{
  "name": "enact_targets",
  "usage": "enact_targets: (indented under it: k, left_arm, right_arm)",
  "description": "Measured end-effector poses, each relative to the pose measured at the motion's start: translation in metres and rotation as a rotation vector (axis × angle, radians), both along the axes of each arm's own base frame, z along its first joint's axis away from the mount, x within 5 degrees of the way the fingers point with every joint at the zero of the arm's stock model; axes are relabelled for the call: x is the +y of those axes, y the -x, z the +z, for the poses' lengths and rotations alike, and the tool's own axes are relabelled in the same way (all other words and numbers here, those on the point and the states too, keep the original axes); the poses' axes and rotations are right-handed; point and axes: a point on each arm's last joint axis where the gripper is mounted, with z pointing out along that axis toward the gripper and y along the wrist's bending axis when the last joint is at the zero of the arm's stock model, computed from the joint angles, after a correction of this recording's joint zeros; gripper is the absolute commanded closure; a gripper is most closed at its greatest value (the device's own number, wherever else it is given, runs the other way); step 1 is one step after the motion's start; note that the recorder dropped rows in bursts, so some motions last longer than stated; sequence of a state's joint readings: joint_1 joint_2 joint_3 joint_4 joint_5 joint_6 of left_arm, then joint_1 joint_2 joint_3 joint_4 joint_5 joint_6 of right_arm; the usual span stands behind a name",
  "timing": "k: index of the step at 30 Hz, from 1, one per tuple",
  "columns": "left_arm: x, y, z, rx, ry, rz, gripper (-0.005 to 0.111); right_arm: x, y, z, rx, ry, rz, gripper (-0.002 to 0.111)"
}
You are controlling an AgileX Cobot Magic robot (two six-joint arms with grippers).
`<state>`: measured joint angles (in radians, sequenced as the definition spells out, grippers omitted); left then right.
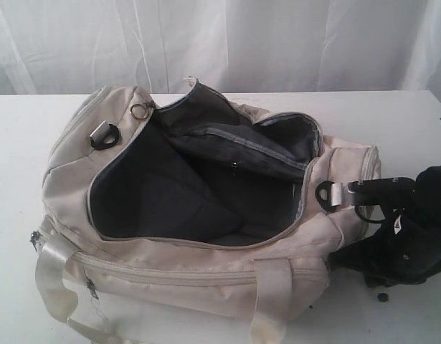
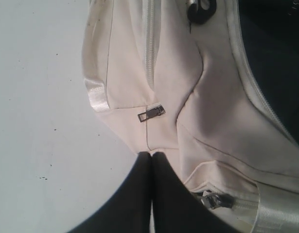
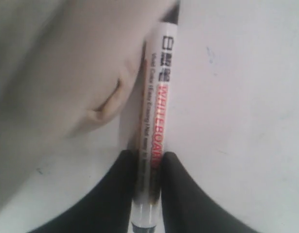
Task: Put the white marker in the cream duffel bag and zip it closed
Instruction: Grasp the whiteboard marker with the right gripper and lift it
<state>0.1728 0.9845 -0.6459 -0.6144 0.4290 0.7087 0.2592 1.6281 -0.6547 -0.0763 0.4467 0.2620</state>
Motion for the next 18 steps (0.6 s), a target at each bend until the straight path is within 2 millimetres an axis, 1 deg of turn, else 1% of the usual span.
enact_targets:
  k: [3,7,10,13,18]
  left_arm:
    - [0.000,0.000,0.000,0.000,0.000,0.000,0.107]
    - [0.000,0.000,0.000,0.000,-0.001,-0.001,0.107]
    - [0.000,0.000,0.000,0.000,-0.001,-0.001,0.107]
    - [0.000,0.000,0.000,0.000,-0.001,-0.001,0.107]
    - [0.000,0.000,0.000,0.000,-0.001,-0.001,0.107]
  right_arm:
    - [0.000,0.000,0.000,0.002,-0.004,-0.017,0.108]
    - [0.000,0.001,0.000,0.008,-0.005,-0.033,0.108]
    - [-0.001,0.003,0.006,0.004,-0.005,-0.038,0.108]
    - [-0.003,0.005,0.016,-0.023,0.007,-0.020,0.108]
    - [-0.009,0.015,0.041,-0.072,0.045,0.005,0.108]
